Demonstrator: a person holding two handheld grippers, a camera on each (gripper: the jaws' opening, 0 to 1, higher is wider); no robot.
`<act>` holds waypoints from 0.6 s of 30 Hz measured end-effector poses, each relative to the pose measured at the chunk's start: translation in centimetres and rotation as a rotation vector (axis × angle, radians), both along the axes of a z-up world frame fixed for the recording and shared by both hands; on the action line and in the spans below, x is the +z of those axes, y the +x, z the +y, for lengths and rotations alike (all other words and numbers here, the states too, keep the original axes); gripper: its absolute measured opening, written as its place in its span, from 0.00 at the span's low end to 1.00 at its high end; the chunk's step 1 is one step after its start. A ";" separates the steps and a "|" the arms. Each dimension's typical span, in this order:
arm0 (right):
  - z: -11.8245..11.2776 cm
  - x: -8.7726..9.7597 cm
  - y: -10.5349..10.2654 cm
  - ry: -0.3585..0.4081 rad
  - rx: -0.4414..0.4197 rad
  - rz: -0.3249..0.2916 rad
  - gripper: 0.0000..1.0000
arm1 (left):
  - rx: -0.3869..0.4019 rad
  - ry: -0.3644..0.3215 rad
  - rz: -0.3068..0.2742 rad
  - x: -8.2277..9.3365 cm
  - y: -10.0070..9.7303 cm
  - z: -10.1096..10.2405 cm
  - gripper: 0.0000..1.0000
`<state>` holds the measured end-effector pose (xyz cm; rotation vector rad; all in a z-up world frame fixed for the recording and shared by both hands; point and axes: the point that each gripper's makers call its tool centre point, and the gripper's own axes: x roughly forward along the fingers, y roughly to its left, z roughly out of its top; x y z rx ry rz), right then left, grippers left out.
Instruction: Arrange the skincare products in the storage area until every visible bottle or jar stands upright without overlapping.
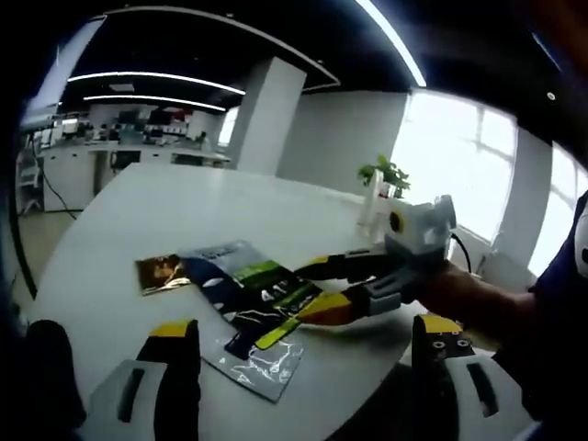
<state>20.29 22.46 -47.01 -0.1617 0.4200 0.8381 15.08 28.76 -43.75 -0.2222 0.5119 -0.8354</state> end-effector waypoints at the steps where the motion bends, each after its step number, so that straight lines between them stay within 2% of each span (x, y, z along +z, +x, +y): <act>1: 0.0 0.0 -0.1 0.003 -0.001 0.000 0.53 | 0.003 -0.020 0.016 0.1 0.4 0.0 0.97; 8: 0.1 -0.1 -0.2 0.019 -0.009 -0.007 0.53 | 0.014 -0.061 0.049 0.3 1.4 0.1 0.98; 18: 0.0 -0.1 0.0 0.016 0.000 -0.014 0.52 | 0.023 -0.040 0.079 -0.1 2.3 -0.3 0.98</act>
